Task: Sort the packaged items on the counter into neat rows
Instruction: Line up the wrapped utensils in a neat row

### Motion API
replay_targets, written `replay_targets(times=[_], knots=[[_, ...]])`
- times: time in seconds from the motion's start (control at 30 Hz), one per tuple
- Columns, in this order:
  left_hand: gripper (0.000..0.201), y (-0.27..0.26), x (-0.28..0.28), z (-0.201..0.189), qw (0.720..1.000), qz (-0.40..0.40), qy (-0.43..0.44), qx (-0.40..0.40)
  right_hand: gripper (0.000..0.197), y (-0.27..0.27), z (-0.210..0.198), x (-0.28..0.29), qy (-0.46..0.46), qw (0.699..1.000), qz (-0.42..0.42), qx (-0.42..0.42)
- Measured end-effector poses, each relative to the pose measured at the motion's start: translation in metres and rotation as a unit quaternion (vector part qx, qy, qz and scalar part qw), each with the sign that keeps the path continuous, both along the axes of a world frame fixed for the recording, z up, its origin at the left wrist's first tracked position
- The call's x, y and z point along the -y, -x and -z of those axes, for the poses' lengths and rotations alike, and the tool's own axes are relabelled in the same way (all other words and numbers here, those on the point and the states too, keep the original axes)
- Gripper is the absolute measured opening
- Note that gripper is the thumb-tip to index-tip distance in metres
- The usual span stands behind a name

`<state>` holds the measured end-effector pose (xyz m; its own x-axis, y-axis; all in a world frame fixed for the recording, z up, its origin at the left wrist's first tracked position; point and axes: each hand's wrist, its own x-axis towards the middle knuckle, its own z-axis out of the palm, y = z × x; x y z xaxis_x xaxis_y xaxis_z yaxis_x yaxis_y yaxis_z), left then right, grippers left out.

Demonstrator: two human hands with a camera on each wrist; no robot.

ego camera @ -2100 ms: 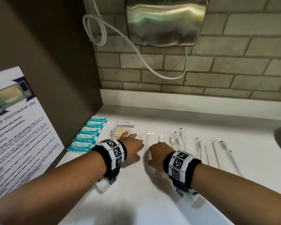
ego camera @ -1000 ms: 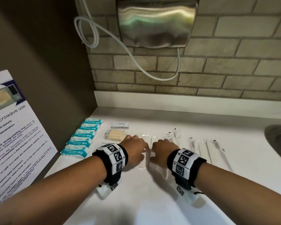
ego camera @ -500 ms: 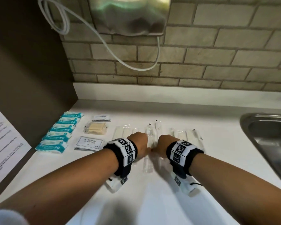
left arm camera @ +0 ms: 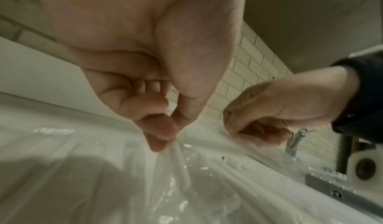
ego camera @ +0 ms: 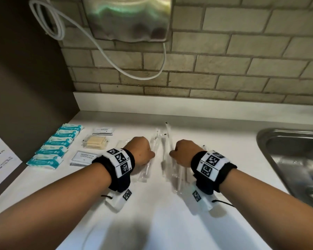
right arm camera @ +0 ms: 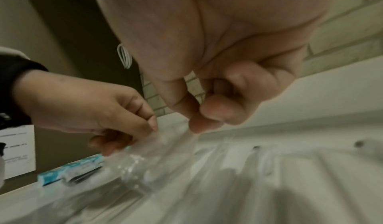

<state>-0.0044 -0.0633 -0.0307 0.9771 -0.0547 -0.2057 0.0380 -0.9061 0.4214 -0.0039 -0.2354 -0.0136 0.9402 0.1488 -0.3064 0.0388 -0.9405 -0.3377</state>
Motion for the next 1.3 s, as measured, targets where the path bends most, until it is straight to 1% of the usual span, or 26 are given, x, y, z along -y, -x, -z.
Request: replay_targets(times=[0.13,0.23,0.33,0.5,0.6,0.67,0.77,0.83,0.9,0.93,0.97,1.03,1.1,1.17,1.23,1.3], knots=[[0.029,-0.007,0.010,-0.011,0.999,-0.006,0.031,0.033,0.025,-0.001,-0.005,0.023,-0.006,1.000,0.011,0.011],[0.030,-0.012,0.019,-0.006,1.000,0.000,0.024,0.013,0.026,0.001,-0.002,0.031,-0.008,1.000,0.014,0.012],[0.022,-0.014,0.027,0.005,1.000,0.015,0.001,-0.007,0.027,0.002,0.001,0.037,-0.005,1.000,0.020,0.006],[0.029,-0.019,0.044,0.015,1.000,0.021,0.001,-0.007,0.029,0.004,0.006,0.043,0.001,0.999,0.031,-0.004],[0.030,-0.025,0.054,0.020,0.999,0.031,-0.002,-0.008,0.029,0.005,0.010,0.035,-0.007,0.999,0.027,-0.016],[0.035,-0.029,0.059,0.023,0.999,0.037,-0.013,-0.004,0.028,0.005,0.012,0.028,-0.005,0.999,0.029,-0.013],[0.043,-0.029,0.061,0.024,0.997,0.058,-0.046,-0.003,0.028,0.003,0.011,0.024,0.000,0.999,0.035,-0.008],[0.041,-0.029,0.056,0.023,0.998,0.056,-0.037,0.000,0.028,0.001,0.009,0.023,-0.001,0.999,0.041,-0.010],[0.037,-0.028,0.051,0.021,0.999,0.032,0.002,0.014,0.026,-0.001,0.008,0.021,-0.005,0.999,0.040,-0.012],[0.039,-0.028,0.048,0.020,0.999,0.016,0.045,0.016,0.024,-0.001,0.007,0.019,-0.009,0.999,0.038,-0.011],[0.043,-0.026,0.046,0.018,0.994,-0.002,0.107,0.008,0.021,0.000,0.007,0.017,-0.013,0.999,0.035,-0.008],[0.050,-0.024,0.045,0.013,0.971,-0.038,0.234,-0.023,0.018,0.004,0.006,0.013,-0.018,1.000,0.019,0.008],[0.051,-0.026,0.046,0.007,0.950,-0.054,0.305,-0.037,0.016,0.009,0.005,0.009,-0.032,0.999,0.003,0.018],[0.040,-0.028,0.049,0.001,0.944,-0.043,0.326,-0.029,0.020,0.013,0.002,0.011,-0.053,0.998,-0.006,0.020],[0.030,-0.030,0.051,-0.004,0.944,-0.028,0.328,-0.006,0.029,0.012,-0.001,0.021,-0.065,0.998,0.008,0.017],[0.026,-0.031,0.052,-0.010,0.943,-0.014,0.332,0.017,0.031,0.009,-0.002,0.035,-0.035,0.998,0.043,0.013]])
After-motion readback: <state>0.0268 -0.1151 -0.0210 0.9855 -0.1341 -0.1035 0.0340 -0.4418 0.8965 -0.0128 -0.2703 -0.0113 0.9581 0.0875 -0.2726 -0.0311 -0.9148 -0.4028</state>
